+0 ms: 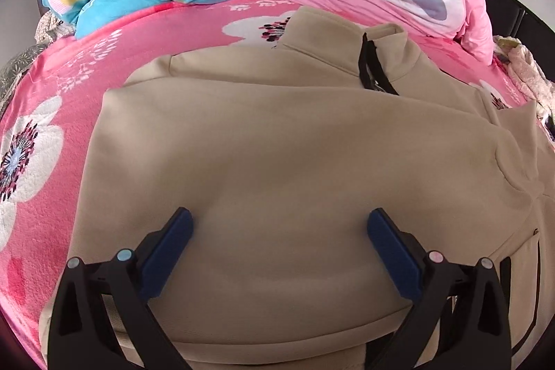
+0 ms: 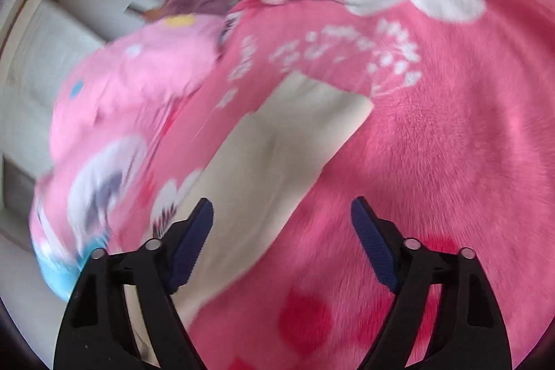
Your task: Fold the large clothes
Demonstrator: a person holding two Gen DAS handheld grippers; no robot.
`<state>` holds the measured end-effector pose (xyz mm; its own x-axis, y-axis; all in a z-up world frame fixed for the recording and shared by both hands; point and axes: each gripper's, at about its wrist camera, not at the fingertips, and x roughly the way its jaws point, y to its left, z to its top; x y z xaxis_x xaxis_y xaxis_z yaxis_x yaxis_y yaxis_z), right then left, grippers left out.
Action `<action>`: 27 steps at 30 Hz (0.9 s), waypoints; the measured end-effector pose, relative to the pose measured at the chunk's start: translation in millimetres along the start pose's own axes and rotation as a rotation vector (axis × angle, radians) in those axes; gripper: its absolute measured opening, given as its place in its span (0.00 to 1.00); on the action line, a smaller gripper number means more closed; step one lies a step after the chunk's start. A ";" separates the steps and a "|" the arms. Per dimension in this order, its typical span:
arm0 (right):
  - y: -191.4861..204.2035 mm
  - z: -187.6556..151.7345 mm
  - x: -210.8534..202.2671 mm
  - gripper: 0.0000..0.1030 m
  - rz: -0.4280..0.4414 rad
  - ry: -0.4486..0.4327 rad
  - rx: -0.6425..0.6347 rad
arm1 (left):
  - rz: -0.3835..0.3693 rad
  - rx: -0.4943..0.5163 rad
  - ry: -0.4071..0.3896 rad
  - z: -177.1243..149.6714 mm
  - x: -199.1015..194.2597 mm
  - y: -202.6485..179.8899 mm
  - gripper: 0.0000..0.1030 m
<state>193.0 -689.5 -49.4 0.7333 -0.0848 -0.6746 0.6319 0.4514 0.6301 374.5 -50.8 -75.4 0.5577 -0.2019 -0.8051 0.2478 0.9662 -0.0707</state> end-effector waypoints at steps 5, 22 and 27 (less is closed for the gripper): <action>-7.3 14.3 21.5 0.49 -0.037 -0.049 0.033 | 0.001 0.000 -0.005 -0.6 -0.8 -0.9 0.96; 247.6 -57.7 -153.2 0.10 0.416 -0.153 -0.486 | -0.011 -0.018 -0.107 6.2 -51.9 15.7 0.96; 355.6 -153.6 -159.4 0.10 0.608 -0.069 -0.630 | -0.009 -0.069 0.056 -5.2 -32.2 47.9 0.96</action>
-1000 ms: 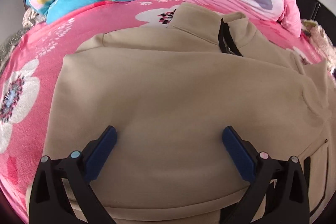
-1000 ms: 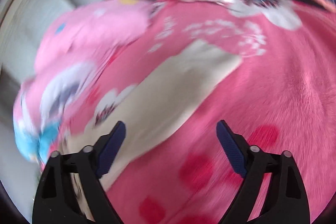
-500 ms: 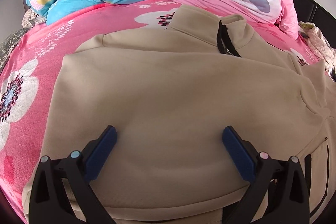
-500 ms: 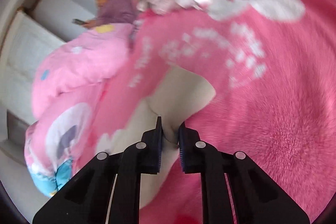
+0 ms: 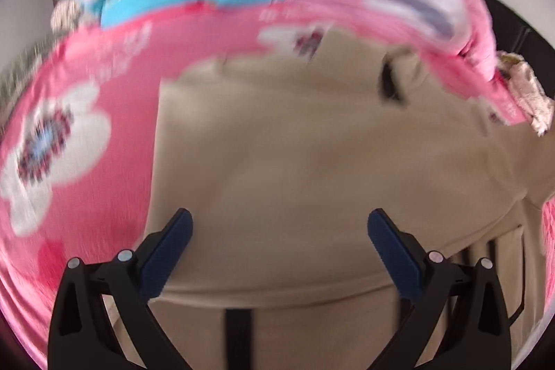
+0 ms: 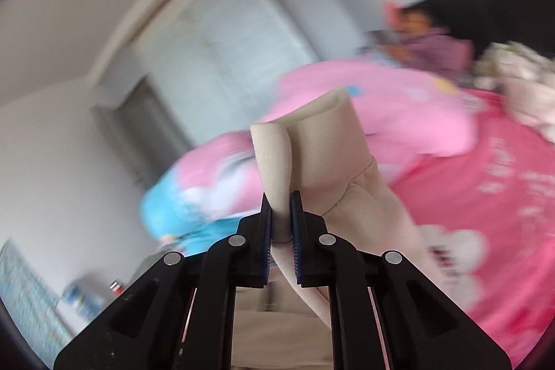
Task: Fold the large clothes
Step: 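Lay the sleeve on the jacket and open the right tool while the left tool grasps the folded edge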
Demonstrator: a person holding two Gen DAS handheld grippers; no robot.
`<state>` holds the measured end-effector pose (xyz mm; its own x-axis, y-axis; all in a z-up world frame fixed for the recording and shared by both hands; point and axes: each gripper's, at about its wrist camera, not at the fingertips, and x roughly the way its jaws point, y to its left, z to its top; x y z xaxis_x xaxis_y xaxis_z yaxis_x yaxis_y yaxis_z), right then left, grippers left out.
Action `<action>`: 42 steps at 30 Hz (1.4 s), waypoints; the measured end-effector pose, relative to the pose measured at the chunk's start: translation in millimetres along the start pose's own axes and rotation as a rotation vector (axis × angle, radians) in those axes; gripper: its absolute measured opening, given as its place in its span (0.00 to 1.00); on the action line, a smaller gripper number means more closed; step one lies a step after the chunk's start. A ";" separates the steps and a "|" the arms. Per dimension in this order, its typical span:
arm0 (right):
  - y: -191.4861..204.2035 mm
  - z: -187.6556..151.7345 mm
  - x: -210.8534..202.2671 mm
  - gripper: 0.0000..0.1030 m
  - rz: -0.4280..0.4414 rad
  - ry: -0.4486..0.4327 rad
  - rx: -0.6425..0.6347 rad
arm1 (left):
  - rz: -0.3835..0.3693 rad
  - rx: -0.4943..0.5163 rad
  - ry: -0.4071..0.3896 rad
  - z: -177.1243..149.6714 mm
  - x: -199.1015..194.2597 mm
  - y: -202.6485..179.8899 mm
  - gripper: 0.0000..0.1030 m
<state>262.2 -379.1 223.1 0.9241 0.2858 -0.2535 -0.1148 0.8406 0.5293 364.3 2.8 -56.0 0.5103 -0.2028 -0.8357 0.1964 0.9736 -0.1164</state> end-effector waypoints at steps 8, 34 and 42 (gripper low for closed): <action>100.4 -131.3 144.2 0.10 0.189 0.265 0.019 | -0.115 -0.043 -0.073 -12.2 -34.6 29.4 0.96; -73.9 -122.8 79.9 0.75 -0.192 0.452 0.051 | -0.238 -0.088 0.071 44.4 -28.6 67.8 0.30; -143.2 -144.5 87.2 0.75 -0.307 0.479 0.086 | -0.217 -0.095 0.183 58.0 -17.8 67.0 0.06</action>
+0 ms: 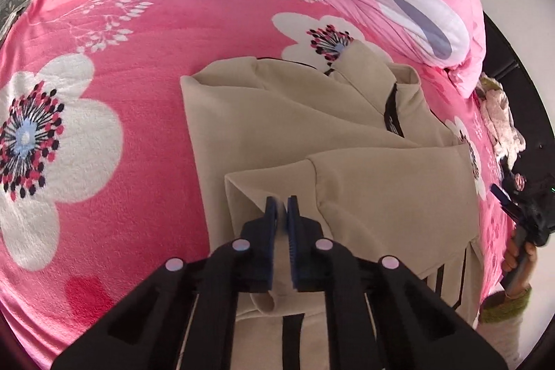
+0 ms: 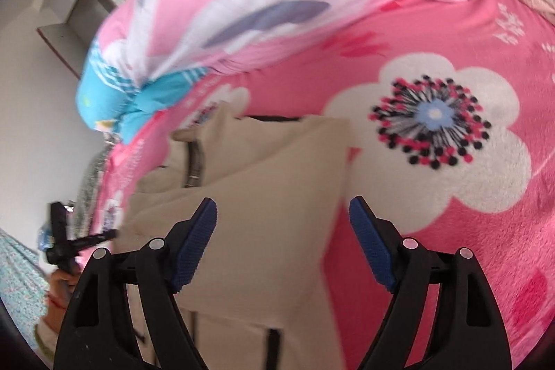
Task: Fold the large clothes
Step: 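Lay the sleeve on the jacket and open the right tool while the left tool grasps the folded edge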
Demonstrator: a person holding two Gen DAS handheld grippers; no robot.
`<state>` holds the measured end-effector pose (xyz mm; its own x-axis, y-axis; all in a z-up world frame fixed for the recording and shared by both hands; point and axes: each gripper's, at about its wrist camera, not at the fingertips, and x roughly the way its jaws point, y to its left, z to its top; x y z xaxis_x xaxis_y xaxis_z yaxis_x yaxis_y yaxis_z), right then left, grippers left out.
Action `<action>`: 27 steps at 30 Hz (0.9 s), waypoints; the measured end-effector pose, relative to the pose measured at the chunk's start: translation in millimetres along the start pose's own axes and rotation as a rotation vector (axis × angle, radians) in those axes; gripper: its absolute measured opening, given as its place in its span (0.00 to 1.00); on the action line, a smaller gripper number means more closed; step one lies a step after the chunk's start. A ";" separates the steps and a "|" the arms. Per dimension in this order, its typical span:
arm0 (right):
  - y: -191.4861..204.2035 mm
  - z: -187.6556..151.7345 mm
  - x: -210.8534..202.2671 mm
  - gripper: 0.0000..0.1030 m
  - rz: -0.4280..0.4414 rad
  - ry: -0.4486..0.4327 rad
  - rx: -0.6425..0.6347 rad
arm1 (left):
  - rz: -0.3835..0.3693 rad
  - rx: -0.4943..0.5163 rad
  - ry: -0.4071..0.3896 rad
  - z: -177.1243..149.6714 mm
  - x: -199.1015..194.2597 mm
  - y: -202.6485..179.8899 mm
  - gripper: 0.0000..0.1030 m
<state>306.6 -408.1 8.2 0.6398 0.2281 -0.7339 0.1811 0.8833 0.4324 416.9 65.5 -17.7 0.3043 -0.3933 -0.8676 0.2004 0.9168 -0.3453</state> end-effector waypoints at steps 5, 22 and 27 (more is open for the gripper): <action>-19.3 -2.4 16.8 0.75 0.036 0.018 0.076 | 0.030 -0.074 0.103 9.0 19.7 9.0 0.07; -28.9 3.6 7.2 0.75 0.001 -0.007 0.079 | 0.017 0.033 -0.151 37.6 -39.2 -17.7 0.03; -31.6 5.1 17.7 0.75 -0.017 0.014 0.085 | 0.083 -0.001 -0.002 1.2 22.1 24.2 0.06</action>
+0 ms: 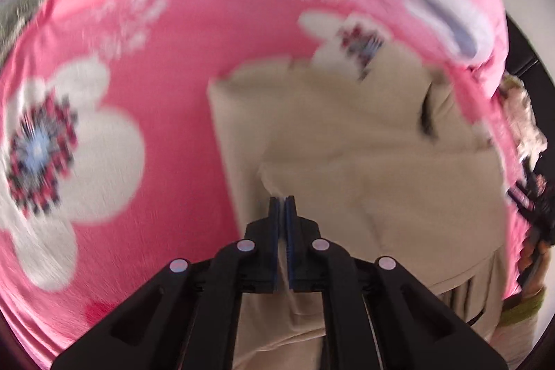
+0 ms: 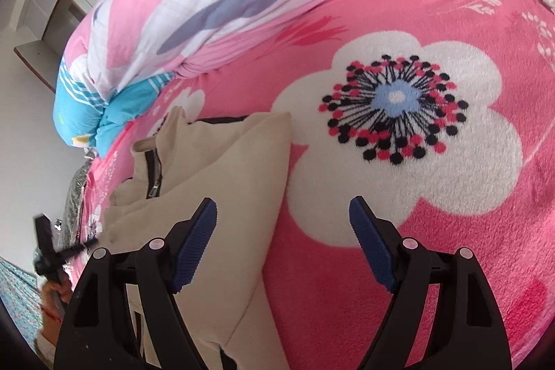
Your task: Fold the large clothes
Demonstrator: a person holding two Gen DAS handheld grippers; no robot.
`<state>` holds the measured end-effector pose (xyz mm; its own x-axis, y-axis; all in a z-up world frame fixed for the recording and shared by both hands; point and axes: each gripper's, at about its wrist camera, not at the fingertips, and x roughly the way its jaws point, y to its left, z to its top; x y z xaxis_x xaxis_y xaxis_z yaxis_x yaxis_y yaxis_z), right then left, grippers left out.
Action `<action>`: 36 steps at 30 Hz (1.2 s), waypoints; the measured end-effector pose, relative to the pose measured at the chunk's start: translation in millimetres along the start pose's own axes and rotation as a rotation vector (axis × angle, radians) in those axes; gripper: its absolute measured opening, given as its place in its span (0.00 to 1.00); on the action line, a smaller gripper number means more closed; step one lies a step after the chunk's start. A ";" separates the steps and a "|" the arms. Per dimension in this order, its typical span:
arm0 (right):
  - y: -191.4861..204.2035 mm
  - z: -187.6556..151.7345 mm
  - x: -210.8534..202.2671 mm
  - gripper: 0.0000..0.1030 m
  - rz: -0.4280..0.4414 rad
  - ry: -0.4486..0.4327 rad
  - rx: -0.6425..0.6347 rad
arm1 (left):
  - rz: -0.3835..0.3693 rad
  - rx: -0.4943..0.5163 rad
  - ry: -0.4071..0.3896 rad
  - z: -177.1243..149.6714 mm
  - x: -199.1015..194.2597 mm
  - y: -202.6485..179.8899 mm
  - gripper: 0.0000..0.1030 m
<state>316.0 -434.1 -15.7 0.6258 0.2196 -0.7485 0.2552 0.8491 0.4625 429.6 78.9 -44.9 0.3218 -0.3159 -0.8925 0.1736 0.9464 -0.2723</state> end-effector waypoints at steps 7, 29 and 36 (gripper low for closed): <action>2.2 18.5 26.2 0.75 0.089 0.078 0.059 | -0.006 0.050 -0.266 -17.0 -70.9 -8.3 0.20; 118.2 -69.5 12.7 0.82 -0.122 0.071 -0.464 | 0.098 0.288 -0.142 -78.0 -36.5 -73.4 0.75; 124.9 -63.1 26.6 0.84 -0.162 0.145 -0.439 | 0.177 0.318 -0.150 -85.3 -32.6 -80.4 0.76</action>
<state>318.0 -292.0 -7.9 0.4867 0.1060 -0.8671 -0.0138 0.9934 0.1137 325.7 18.8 -24.6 0.5006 -0.1784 -0.8471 0.3759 0.9263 0.0271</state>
